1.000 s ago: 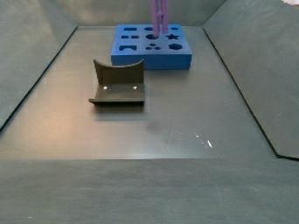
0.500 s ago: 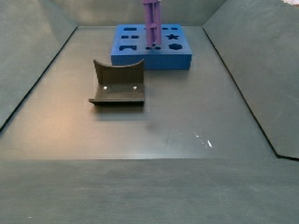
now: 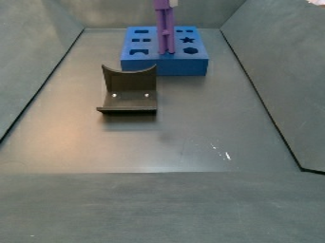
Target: Insert the 3 prong object.
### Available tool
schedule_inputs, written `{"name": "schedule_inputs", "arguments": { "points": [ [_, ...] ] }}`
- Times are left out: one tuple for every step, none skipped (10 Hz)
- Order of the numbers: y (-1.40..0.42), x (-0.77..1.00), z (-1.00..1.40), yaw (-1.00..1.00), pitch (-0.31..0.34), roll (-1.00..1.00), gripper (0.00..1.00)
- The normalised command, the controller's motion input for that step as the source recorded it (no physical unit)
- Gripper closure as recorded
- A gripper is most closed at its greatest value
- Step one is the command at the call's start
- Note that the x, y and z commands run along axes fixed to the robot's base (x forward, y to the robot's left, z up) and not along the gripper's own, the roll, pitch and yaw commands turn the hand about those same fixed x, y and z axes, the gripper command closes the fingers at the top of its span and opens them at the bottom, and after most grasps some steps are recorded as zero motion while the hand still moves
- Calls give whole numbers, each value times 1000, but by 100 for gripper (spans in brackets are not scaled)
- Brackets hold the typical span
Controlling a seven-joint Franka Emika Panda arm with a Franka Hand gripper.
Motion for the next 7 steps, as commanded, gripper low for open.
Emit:
{"name": "schedule_inputs", "arguments": {
  "points": [
    [-51,203,-217,-180,-50,-37,100],
    [-77,177,-229,-234,-74,-34,100],
    [-54,91,-220,-217,-84,-50,100],
    [-14,49,-214,-171,-66,-20,100],
    [0,0,-234,-191,-61,0,100],
    [0,0,-214,-311,-44,0,100],
    [0,0,-206,-351,-31,0,100]
  ]
}}
